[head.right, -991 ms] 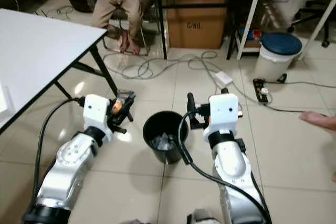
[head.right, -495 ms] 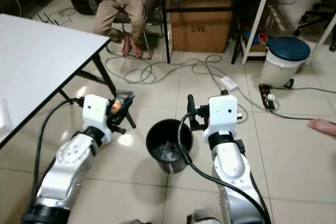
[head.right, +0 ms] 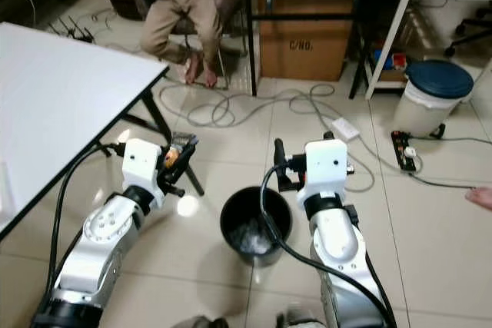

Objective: Picking trash to rubbish bin

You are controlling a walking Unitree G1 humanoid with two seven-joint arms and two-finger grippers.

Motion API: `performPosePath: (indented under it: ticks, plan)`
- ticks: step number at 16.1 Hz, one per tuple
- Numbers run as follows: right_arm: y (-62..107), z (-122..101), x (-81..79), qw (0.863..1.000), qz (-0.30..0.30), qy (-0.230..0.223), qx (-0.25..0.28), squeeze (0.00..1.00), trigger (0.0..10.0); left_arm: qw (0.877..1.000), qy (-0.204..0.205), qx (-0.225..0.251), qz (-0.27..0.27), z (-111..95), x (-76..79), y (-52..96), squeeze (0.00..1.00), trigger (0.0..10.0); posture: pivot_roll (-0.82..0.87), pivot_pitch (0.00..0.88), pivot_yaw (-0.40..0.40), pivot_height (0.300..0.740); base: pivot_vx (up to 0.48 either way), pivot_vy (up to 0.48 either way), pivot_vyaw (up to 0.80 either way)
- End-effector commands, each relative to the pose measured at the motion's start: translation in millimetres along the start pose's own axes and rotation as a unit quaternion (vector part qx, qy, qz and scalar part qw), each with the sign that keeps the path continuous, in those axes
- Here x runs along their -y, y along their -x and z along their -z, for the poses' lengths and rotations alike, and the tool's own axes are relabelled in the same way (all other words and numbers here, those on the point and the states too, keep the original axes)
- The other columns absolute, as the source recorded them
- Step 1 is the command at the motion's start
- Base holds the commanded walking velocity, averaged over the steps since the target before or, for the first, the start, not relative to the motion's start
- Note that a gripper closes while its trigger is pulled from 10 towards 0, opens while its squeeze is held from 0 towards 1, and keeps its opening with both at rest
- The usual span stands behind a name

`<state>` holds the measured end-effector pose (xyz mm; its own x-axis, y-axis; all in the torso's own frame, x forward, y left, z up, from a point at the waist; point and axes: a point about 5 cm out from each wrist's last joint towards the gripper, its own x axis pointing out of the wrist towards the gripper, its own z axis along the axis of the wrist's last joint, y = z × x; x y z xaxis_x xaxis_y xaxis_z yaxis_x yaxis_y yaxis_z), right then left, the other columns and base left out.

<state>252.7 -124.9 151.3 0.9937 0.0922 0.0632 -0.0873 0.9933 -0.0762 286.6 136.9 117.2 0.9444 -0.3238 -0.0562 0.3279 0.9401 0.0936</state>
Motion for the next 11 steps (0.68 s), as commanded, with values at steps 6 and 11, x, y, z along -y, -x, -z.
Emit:
performPosePath:
  ticks: [6,11]
  plan:
    - [0.5,-1.8,3.4,1.0,0.007,0.006,0.004,0.0,10.0,1.0,-0.001,-0.002,0.01,-0.1,4.8,-0.8,0.0,10.0,-0.11,0.146,0.078,0.74,0.362,0.0,0.0]
    - [0.4,-1.4,4.1,1.0,0.007,0.007,0.003,0.0,10.0,1.0,-0.001,-0.001,0.013,-0.2,6.9,-0.9,0.0,10.0,-0.11,0.148,0.075,0.74,0.331,0.0,0.0]
